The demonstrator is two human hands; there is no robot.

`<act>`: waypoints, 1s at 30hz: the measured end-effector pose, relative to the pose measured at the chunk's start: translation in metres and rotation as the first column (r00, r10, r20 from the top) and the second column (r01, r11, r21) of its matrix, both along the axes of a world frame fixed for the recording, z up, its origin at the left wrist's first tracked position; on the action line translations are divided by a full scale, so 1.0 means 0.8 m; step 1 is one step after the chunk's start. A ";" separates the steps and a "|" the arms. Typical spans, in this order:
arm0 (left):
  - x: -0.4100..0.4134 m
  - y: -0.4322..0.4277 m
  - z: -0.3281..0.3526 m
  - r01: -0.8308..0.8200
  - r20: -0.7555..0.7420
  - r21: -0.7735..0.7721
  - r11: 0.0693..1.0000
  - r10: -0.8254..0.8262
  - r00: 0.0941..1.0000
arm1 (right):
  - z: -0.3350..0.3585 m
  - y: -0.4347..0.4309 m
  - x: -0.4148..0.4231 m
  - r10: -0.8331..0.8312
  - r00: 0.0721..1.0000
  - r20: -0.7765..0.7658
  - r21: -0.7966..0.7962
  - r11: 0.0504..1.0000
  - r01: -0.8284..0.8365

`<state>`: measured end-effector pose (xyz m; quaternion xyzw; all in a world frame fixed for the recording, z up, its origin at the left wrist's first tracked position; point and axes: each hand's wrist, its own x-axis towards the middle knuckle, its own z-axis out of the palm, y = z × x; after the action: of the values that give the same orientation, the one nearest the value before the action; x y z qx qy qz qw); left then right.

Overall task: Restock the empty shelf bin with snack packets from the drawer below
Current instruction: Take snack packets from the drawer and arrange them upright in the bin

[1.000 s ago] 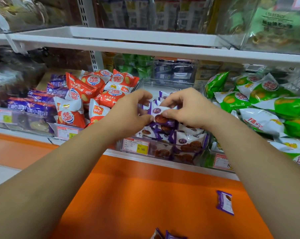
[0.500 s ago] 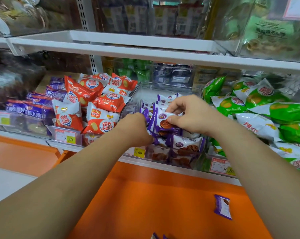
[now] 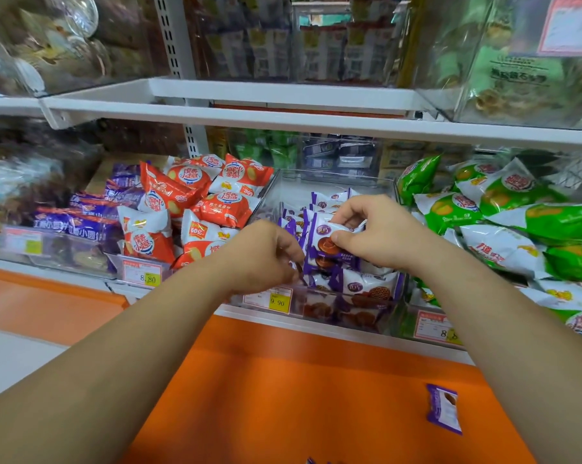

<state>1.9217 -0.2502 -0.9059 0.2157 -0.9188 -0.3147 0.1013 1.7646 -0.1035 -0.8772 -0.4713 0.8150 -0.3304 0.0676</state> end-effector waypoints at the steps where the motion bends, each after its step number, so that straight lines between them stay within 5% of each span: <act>1: 0.000 -0.001 -0.005 0.034 -0.014 -0.066 0.997 -0.035 0.999 | 0.000 0.000 0.000 0.002 1.000 0.007 -0.003 1.000 -0.002; 5: -0.006 0.003 -0.013 0.185 0.031 -0.335 0.924 -0.186 0.982 | 0.001 0.001 0.001 0.000 1.000 0.030 -0.013 1.000 0.000; 7: -0.007 -0.003 -0.001 0.122 -0.063 -0.390 0.913 -0.158 0.985 | 0.002 0.003 0.000 -0.013 0.999 0.035 -0.027 1.000 0.014; 13: 0.015 -0.015 0.051 -0.168 -0.392 0.047 0.985 0.173 0.903 | 0.000 0.002 -0.003 -0.016 0.996 0.084 -0.039 0.999 0.020; 17: 0.015 -0.020 0.044 -0.196 -0.377 0.287 0.938 0.298 0.877 | -0.003 -0.003 -0.001 -0.001 0.997 0.072 -0.012 1.000 0.002; 25: 0.018 -0.026 0.040 -0.182 -0.326 0.310 0.933 0.284 0.902 | -0.022 -0.012 -0.006 0.059 0.998 0.020 0.084 0.995 -0.060; 30: 0.025 -0.018 0.047 -0.197 -0.252 0.309 0.930 0.280 0.926 | -0.006 -0.018 0.002 0.041 0.990 0.135 -0.116 0.993 -0.026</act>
<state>1.9415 -0.2649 -0.8680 0.2902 -0.8066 -0.4543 0.2425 1.7662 -0.1180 -0.8817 -0.4641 0.7801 -0.4069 0.1022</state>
